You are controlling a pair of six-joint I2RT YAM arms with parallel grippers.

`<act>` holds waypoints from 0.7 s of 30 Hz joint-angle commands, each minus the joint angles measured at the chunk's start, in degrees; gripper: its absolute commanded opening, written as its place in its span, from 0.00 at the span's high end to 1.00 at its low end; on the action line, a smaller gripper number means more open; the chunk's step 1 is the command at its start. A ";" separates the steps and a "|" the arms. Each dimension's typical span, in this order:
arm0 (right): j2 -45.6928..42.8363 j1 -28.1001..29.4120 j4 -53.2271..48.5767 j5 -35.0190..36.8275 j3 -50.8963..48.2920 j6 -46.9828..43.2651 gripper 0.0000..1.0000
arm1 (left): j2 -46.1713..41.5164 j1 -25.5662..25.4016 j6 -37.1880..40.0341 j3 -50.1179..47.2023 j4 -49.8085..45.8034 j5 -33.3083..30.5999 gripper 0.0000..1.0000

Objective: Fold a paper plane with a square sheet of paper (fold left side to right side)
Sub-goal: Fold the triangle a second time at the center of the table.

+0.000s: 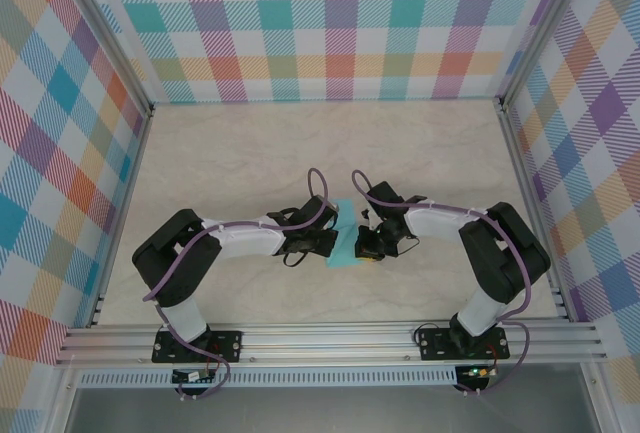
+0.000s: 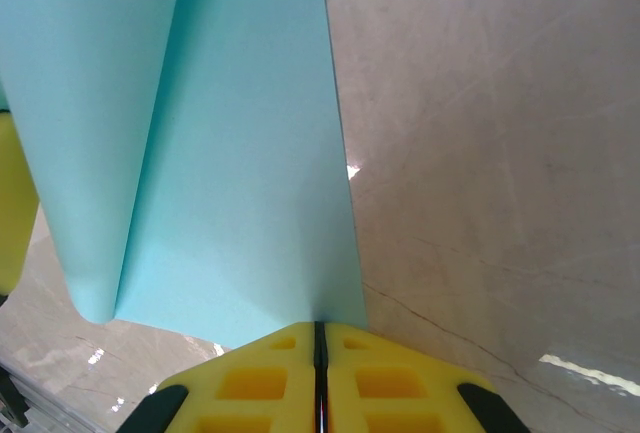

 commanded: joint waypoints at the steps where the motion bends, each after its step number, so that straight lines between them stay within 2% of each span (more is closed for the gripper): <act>1: 2.00 0.39 -4.27 3.36 -0.33 -1.12 0.91 | -0.89 0.59 1.02 0.36 0.98 -0.74 1.00; 21: 2.14 0.62 -4.18 3.19 -0.24 -1.02 0.90 | 1.08 0.63 1.60 0.20 0.21 -0.49 1.00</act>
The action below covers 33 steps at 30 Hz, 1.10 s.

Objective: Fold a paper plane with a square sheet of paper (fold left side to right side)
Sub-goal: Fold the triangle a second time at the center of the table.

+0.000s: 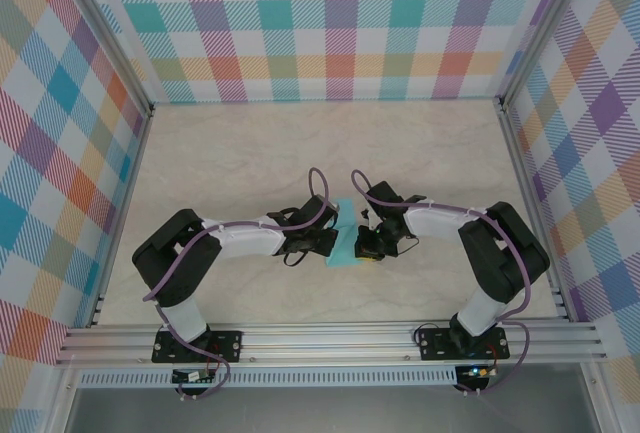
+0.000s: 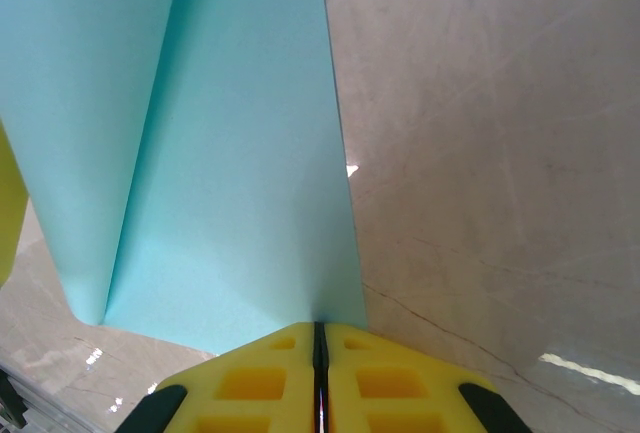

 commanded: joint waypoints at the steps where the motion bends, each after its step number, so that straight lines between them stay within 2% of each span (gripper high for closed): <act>1: 1.81 0.48 -3.79 2.99 -0.56 -1.02 0.90 | 1.06 0.59 0.52 0.23 -0.06 0.44 1.00; 12: 0.95 0.48 -2.75 1.49 -0.52 -0.93 0.90 | 1.85 0.61 0.53 0.15 -0.08 0.86 1.00; 17: -3.34 -0.17 -0.01 -0.58 -1.48 0.54 0.90 | 1.97 0.56 0.66 0.32 -0.12 1.04 1.00; 23: -8.56 -2.17 9.78 -5.32 -4.39 5.49 0.91 | 2.11 0.56 0.77 0.33 -0.08 1.19 1.00; 27: -6.82 -2.17 15.85 -7.05 -3.88 8.43 0.92 | 2.28 0.61 0.75 0.47 0.01 1.60 1.00; 33: -2.41 -2.12 19.25 -8.41 -0.39 9.41 0.93 | 2.51 0.59 0.92 0.71 -0.02 1.96 1.00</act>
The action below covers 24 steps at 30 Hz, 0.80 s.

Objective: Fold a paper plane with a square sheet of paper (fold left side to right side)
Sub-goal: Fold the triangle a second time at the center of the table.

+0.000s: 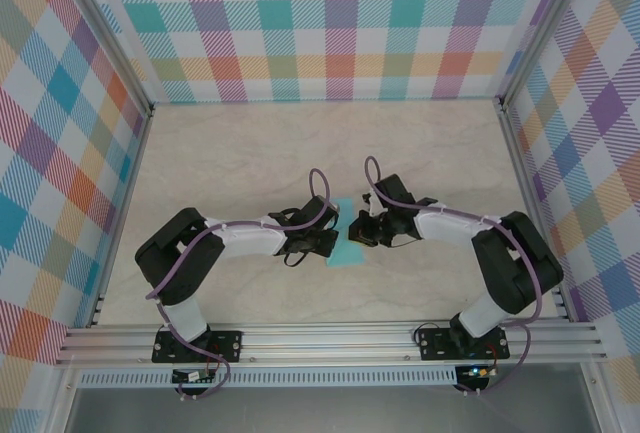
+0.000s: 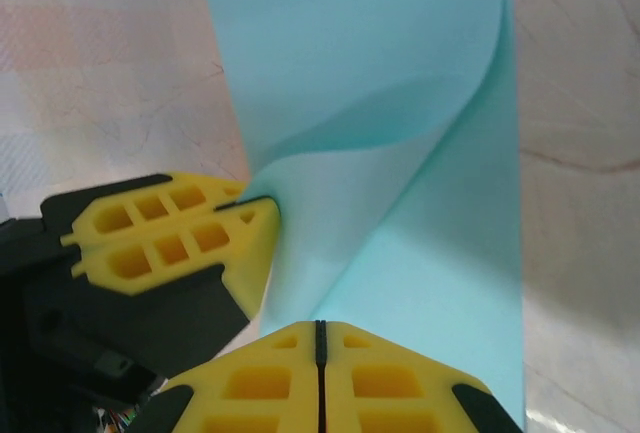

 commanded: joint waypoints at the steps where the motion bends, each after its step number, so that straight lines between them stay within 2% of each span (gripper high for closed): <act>1: 2.46 0.06 3.93 -2.66 2.79 1.44 0.93 | 1.71 0.59 0.80 0.64 -0.41 1.50 1.00; 14: 8.51 0.97 5.09 -4.23 5.59 0.87 0.93 | 1.47 0.51 1.08 0.53 -0.65 1.50 1.00; 24: 10.63 1.06 -1.30 0.12 7.09 -3.11 0.93 | 1.27 0.50 1.34 0.69 -0.97 1.50 1.00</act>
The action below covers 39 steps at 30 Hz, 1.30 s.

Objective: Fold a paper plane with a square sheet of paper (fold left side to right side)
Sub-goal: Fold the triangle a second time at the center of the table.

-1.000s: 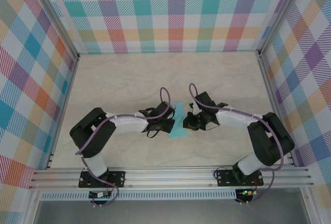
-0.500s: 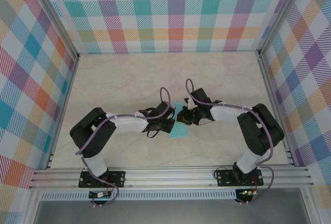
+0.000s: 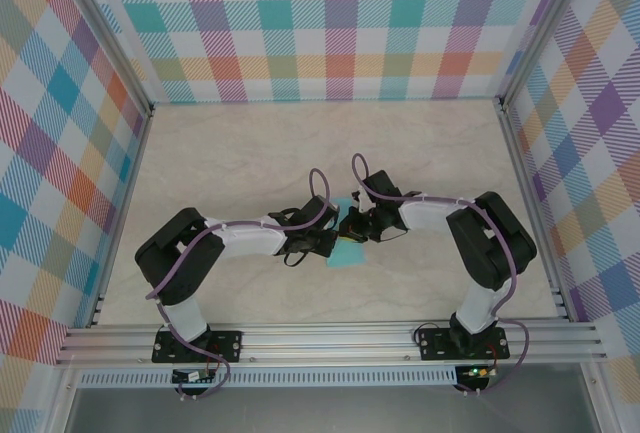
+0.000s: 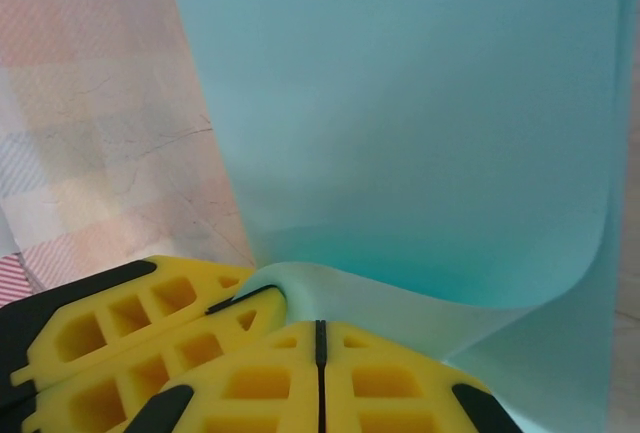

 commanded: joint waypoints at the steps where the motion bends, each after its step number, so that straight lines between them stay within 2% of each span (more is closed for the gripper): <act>1: 1.12 0.40 -3.67 2.55 1.62 -2.97 0.93 | 1.26 0.48 1.16 0.65 -1.07 1.32 1.00; 19: 2.58 0.40 -10.75 7.56 2.68 -5.92 0.93 | 0.85 0.46 1.35 1.23 -1.88 1.19 1.00; 24: 3.19 0.39 -11.65 7.92 2.20 -5.52 0.93 | -2.24 0.57 0.58 1.15 -2.74 0.36 0.87; 29: 3.31 0.40 -11.73 8.09 2.02 -5.20 0.93 | -7.27 0.72 -0.62 0.77 -4.60 -0.52 0.65; 31: 3.35 0.40 -11.61 7.92 2.15 -5.17 0.93 | -9.48 0.77 -1.14 0.05 -4.87 -0.41 0.61; 34: 3.27 0.41 -11.60 7.83 2.19 -5.11 0.93 | -12.42 0.81 -2.53 -1.70 -3.71 3.10 0.60; 39: 3.20 0.42 -11.52 7.61 2.32 -5.06 0.93 | -13.07 0.74 -6.18 -5.44 4.73 14.98 0.68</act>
